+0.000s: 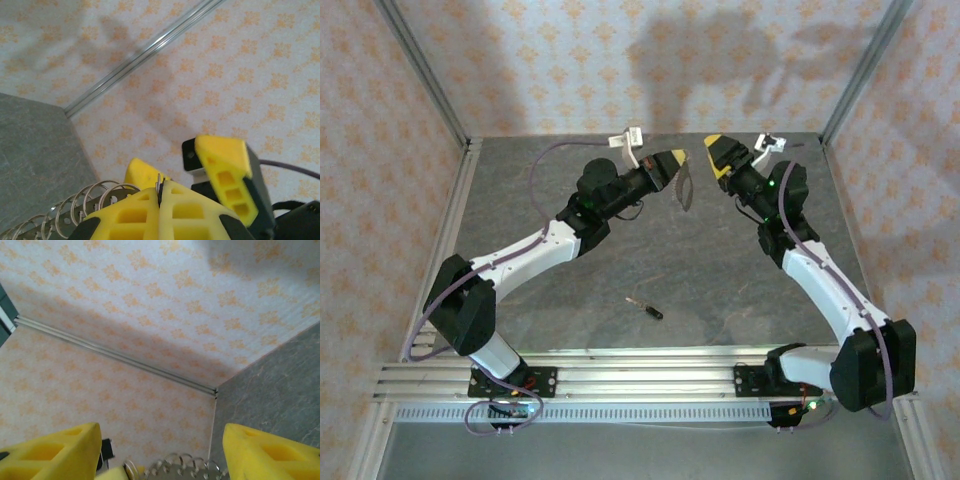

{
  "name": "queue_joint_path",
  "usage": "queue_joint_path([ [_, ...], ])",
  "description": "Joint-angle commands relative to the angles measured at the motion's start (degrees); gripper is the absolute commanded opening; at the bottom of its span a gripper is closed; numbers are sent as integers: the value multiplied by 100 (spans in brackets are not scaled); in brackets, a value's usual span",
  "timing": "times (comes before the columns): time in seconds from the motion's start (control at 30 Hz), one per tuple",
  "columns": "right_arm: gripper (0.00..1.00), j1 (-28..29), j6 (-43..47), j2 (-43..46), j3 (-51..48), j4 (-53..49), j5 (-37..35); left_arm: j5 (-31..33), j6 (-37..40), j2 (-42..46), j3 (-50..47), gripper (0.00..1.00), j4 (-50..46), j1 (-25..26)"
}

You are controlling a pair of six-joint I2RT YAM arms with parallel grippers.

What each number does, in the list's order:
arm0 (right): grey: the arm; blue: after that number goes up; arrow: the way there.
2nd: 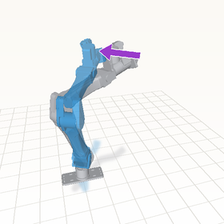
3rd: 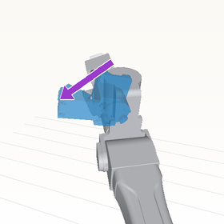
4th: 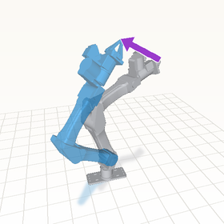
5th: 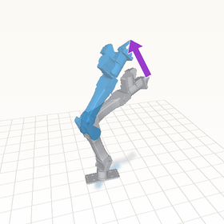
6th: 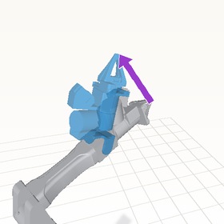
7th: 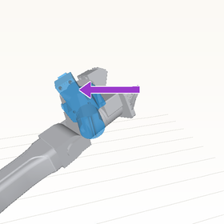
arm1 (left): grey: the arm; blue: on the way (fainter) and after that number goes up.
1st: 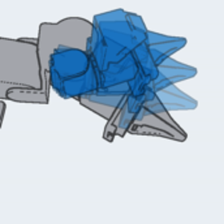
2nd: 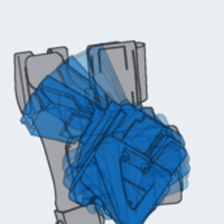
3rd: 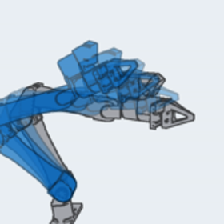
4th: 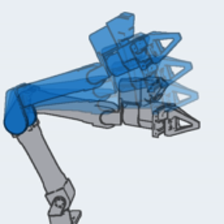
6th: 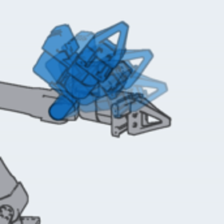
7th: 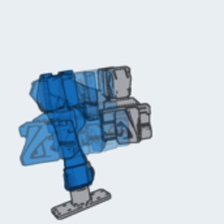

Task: Put the keys on the keyring

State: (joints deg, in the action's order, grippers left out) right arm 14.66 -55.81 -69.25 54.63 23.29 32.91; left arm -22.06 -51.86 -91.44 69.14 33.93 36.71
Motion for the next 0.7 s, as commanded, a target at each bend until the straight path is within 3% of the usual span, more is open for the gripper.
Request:
queue_joint_path([
  [0.0,65,-207,151,303,390,-736,-50,4,196,337,-315,0,153,-38],
  [0.33,65,-500,-397,272,540,-750,413,236,385,926,-932,0,-99,-36],
  [0.67,62,-421,-865,362,453,-293,537,361,669,1423,-1201,0,-434,-49],
])
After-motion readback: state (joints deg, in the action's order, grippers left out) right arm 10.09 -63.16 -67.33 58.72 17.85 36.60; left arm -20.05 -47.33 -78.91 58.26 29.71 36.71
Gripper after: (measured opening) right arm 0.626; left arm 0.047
